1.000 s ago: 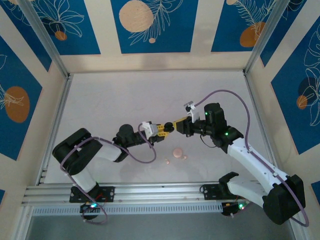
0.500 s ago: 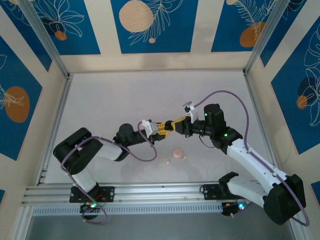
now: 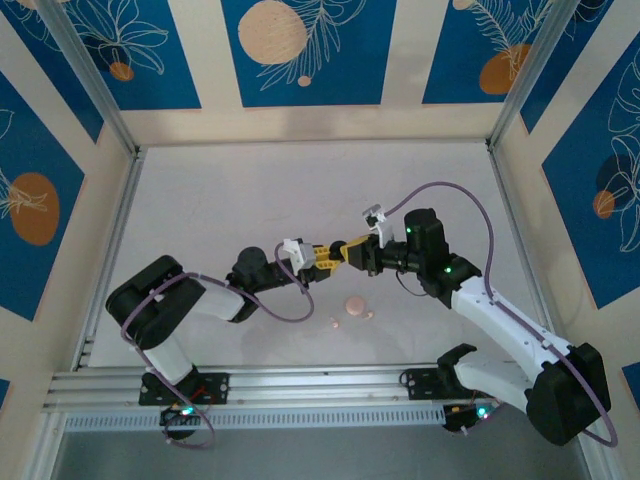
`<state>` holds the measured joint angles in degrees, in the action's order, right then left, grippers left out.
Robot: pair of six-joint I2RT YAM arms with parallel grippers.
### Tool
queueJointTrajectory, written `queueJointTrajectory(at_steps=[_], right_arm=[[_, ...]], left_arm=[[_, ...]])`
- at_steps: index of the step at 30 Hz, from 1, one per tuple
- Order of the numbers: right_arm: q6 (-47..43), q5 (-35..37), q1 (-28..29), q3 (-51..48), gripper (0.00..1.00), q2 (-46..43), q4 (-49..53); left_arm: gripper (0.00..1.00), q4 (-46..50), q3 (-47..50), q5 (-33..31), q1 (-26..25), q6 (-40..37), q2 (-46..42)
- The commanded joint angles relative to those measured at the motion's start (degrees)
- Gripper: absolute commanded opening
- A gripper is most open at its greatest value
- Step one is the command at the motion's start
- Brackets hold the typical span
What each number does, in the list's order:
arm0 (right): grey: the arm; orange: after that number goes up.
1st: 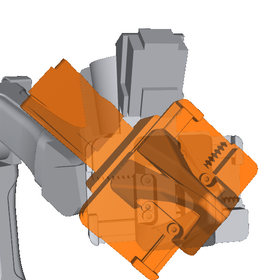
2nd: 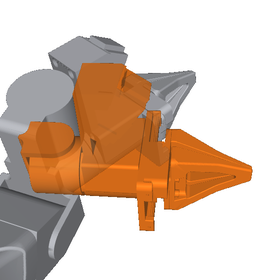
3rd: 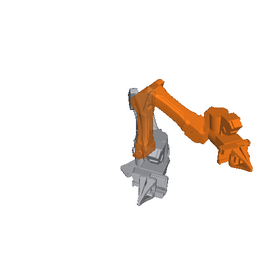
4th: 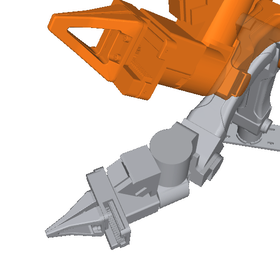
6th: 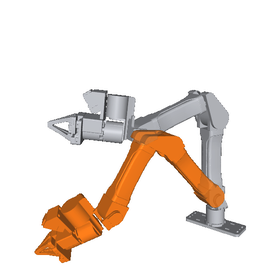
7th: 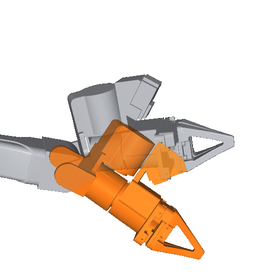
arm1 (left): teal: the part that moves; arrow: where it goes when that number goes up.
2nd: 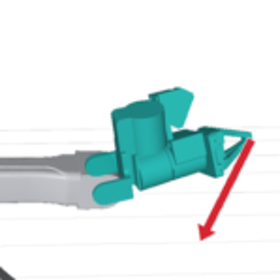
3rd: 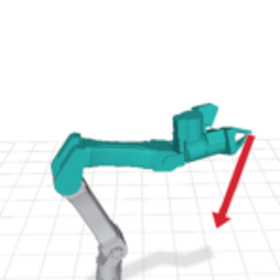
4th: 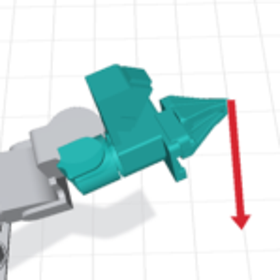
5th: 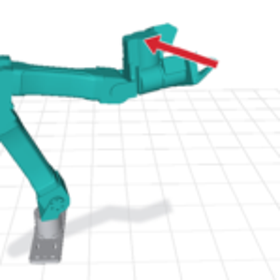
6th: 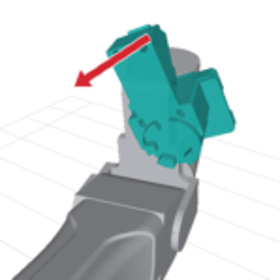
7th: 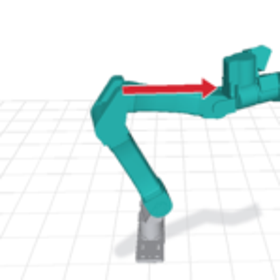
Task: Insert the wireless bluetooth earbuds into the charging case
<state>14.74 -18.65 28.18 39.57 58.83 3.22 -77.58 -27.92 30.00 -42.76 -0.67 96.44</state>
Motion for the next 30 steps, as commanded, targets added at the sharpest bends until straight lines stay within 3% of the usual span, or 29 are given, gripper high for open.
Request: queueJointTrajectory(at_steps=[1,18,24,30], right_arm=[[-1.47,-0.36,0.56,-1.16,0.19,0.23,-0.7],[-3.2,-1.45,0.91,-2.44,0.23,1.13,-0.43],[-3.43,-0.86,0.91,-1.83,0.34,0.15,0.88],[-2.77,-0.51,0.97,-0.97,0.54,-0.95,1.08]], left_arm=[[0.19,-3.0,-1.61,1.4,0.41,1.28,-1.83],[0.19,-3.01,-1.43,1.48,0.46,1.57,-3.91],[0.19,-3.01,-1.39,1.68,0.49,1.56,-3.81],[0.19,-3.01,-1.26,1.7,0.47,1.46,-3.96]])
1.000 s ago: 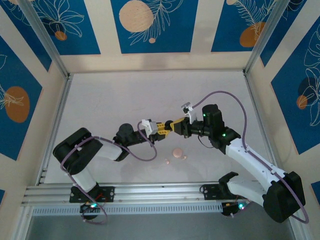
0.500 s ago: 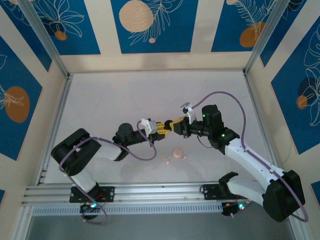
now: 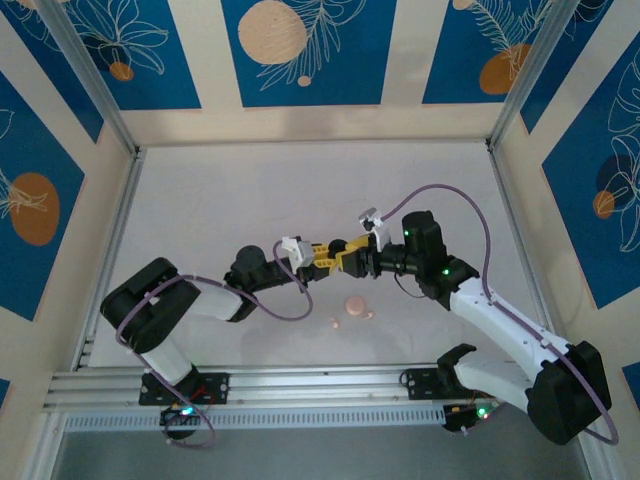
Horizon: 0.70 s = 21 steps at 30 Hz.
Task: Insert the wireless bluetooth earbuds into the charging case
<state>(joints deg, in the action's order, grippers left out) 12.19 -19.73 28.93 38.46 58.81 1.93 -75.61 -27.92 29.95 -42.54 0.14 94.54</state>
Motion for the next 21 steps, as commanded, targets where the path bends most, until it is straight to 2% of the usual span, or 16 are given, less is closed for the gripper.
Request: queueJointTrajectory(at_steps=[1,9,16,18,21], right_arm=[[-0.14,0.65,0.15,0.3,0.55,-1.38,2.3],[0.86,4.38,-0.33,0.59,0.6,-6.06,6.16],[4.6,4.44,-2.56,4.34,0.55,-2.31,21.87],[7.03,5.27,-2.54,6.47,0.52,0.19,28.39],[11.07,2.65,-0.69,7.45,0.48,2.84,34.17]], left_arm=[[0.19,-4.94,-1.26,1.7,0.26,0.57,-2.09],[0.19,-4.97,-0.69,0.24,0.42,0.15,-2.15],[0.19,-4.98,1.92,-2.68,1.95,-0.13,-2.76],[0.19,-4.98,2.97,-3.54,2.33,-0.14,-3.24],[0.19,-4.95,4.85,-5.28,2.84,-0.24,-4.08]])
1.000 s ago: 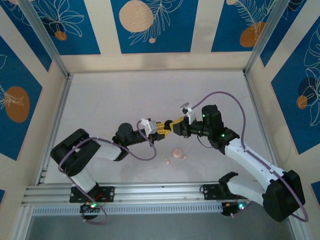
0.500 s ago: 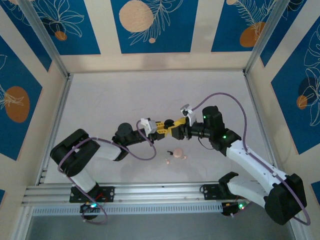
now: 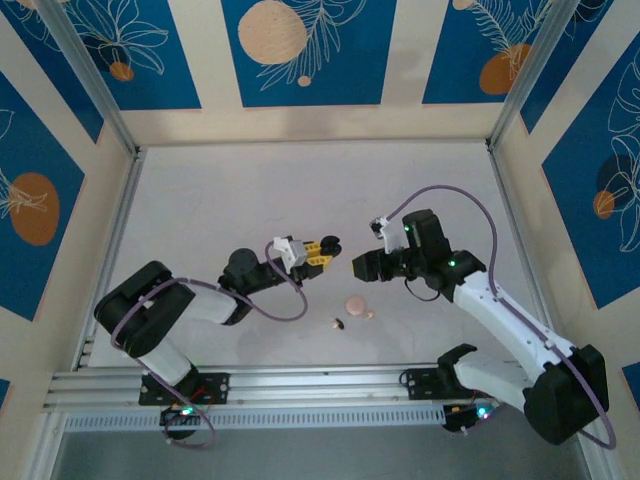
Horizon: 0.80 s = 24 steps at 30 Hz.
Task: Insert the wireless bluetooth earbuds into the charging case
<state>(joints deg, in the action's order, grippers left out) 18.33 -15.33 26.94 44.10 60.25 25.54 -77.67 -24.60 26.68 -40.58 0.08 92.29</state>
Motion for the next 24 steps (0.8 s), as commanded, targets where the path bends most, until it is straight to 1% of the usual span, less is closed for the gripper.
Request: queueJointTrajectory(at_steps=[1,3,5,8,12,17,20,24], right_arm=[[6.61,-2.64,2.23,1.62,0.47,2.19,11.74],[9.92,-3.04,4.01,1.46,0.45,4.44,14.54],[12.73,-3.56,6.7,0.44,0.43,6.59,15.24],[16.68,-2.57,10.9,-1.27,0.42,10.11,14.89],[19.59,-2.86,13.93,-3.0,0.39,15.46,12.52],[19.95,-4.29,16.53,-1.61,0.36,23.74,10.48],[19.13,-3.2,17.88,-0.04,0.34,27.84,11.53],[18.6,-1.12,18.33,1.49,0.3,31.06,11.86]], left_arm=[[0.19,-2.88,2.23,-2.61,0.94,-0.25,-2.22],[0.19,-2.77,3.28,-3.5,1.28,-0.3,-2.92],[0.19,-2.32,4.14,-3.98,1.38,-0.43,-3.61],[0.19,-1.45,5.29,-4.93,1.63,-0.68,-4.96],[0.19,0.52,6.55,-6.21,1.65,-1.0,-6.91],[0.19,1.94,8.15,-7.48,1.81,-1.66,-9.26],[0.19,3.31,8.82,-7.96,1.91,-2.16,-10.99],[0.19,7.3,9.04,-8.29,1.99,-3.47,-13.89]])
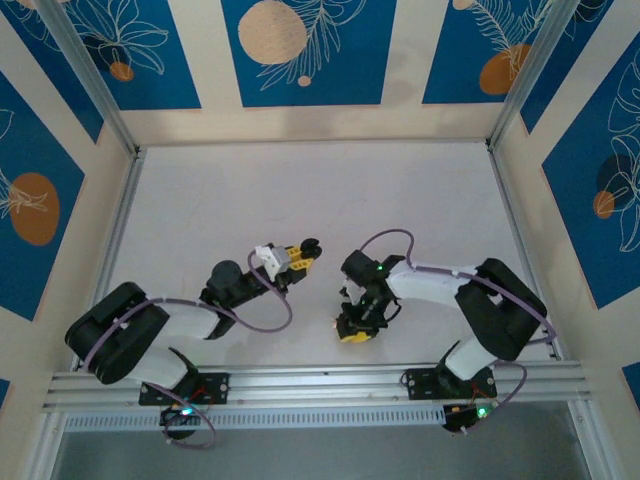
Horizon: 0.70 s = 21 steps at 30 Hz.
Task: Insert the wireless bluetooth earbuds into the charging case
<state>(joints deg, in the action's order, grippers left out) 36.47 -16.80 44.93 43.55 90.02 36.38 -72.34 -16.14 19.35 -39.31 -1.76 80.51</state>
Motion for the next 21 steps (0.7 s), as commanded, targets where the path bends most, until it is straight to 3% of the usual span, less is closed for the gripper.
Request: queueJointTrajectory(at_steps=[1,12,21], right_arm=[[0.41,0.91,0.34,2.44,0.29,2.0,0.85],[-1.67,8.85,-2.59,6.78,0.2,6.95,0.97],[-5.13,10.62,-6.31,10.78,0.17,9.57,-2.31]], left_arm=[[0.19,2.96,0.58,-1.14,0.7,-2.04,-2.85],[0.2,11.68,0.76,-2.52,0.75,-5.09,-9.38],[0.2,14.96,1.02,-3.66,0.81,-6.3,-12.89]])
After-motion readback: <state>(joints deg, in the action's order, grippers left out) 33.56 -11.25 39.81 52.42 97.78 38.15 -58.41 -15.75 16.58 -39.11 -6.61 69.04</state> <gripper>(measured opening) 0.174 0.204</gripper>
